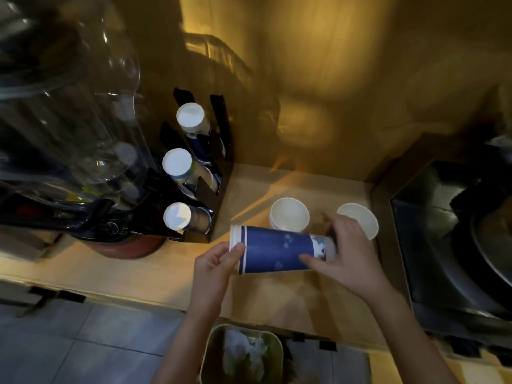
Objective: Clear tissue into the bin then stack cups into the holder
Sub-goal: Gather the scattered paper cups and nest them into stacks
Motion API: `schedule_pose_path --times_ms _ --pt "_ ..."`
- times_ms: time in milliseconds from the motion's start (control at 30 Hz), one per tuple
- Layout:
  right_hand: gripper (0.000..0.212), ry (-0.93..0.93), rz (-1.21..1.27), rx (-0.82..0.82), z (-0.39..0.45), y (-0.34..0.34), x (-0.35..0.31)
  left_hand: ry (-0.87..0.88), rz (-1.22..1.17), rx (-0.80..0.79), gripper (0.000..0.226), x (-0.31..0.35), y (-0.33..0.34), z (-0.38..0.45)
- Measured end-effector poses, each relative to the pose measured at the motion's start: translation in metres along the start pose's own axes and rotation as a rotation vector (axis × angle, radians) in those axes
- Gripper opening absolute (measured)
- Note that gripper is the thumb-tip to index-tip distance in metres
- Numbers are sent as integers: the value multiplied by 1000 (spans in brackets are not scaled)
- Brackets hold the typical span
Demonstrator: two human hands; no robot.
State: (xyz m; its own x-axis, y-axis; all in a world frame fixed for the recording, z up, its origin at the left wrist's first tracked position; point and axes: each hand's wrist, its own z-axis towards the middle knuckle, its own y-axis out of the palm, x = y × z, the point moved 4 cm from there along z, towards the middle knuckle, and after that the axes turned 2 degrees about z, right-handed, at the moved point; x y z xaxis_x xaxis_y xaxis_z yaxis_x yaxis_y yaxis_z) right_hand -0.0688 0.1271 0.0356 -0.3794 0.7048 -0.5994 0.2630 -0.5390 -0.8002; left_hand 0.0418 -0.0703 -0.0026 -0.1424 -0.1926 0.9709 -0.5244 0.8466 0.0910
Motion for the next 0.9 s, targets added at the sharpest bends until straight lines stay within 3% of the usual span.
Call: schedule_pose_path --times_ms 133,267,500,633,800,900 --pt "96 -301 -188 -211 -1 24 -45 20 31 -35 13 0 21 -6" --pt "95 -287 -241 -283 -2 49 -44 18 12 -20 12 -7 29 -11" --pt "88 -328 -266 -187 -11 43 -24 -18 37 20 13 -13 38 -13" --pt "87 -410 -387 -42 -18 29 -10 -76 -22 101 16 -12 28 -5" --pt "84 -349 -135 66 -16 -21 14 -129 -154 126 16 -11 0 7" --pt "88 -301 -21 225 -10 -58 25 -206 -272 133 21 -20 -10 9"
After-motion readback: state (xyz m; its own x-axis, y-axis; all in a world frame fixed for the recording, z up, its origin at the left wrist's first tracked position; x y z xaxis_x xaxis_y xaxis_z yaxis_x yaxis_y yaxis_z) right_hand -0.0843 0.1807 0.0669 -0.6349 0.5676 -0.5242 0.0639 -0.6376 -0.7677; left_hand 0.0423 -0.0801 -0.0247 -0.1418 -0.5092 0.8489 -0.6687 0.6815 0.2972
